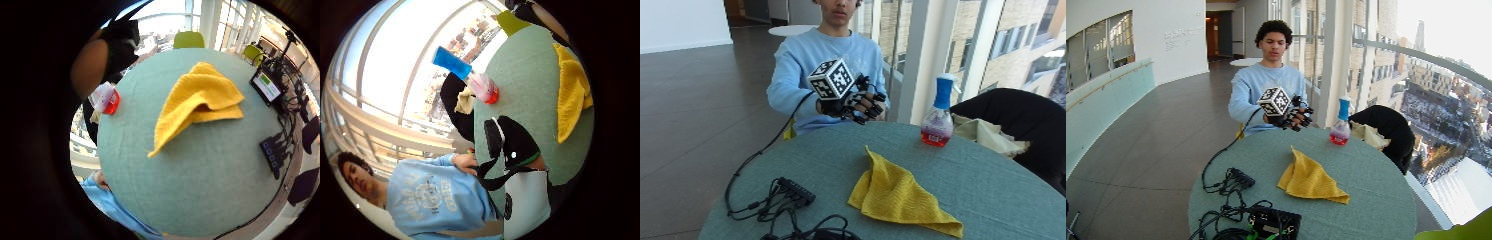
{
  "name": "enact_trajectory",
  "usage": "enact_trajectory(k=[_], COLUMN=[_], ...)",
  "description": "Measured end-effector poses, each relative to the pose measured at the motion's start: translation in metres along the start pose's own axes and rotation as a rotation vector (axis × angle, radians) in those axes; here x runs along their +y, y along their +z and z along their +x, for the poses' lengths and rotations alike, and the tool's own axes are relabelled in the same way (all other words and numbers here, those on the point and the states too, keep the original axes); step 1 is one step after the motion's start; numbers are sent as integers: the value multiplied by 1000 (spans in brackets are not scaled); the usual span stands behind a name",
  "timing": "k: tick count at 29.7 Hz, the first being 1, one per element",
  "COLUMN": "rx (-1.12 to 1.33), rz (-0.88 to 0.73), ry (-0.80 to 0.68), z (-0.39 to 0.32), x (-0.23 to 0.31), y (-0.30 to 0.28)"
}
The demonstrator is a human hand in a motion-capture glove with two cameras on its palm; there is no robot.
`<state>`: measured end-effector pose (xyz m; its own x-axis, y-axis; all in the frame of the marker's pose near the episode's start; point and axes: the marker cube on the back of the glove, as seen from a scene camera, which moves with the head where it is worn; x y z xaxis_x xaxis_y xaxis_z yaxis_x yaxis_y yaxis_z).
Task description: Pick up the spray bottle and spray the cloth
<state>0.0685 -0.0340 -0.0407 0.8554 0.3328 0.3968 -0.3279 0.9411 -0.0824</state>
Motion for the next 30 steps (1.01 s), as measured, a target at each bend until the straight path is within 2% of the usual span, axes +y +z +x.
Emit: enact_trajectory(k=[14, 30], rx=[148, 115], rz=[-48, -98], ry=[146, 154], z=[65, 70], x=[98, 105], y=[-17, -3])
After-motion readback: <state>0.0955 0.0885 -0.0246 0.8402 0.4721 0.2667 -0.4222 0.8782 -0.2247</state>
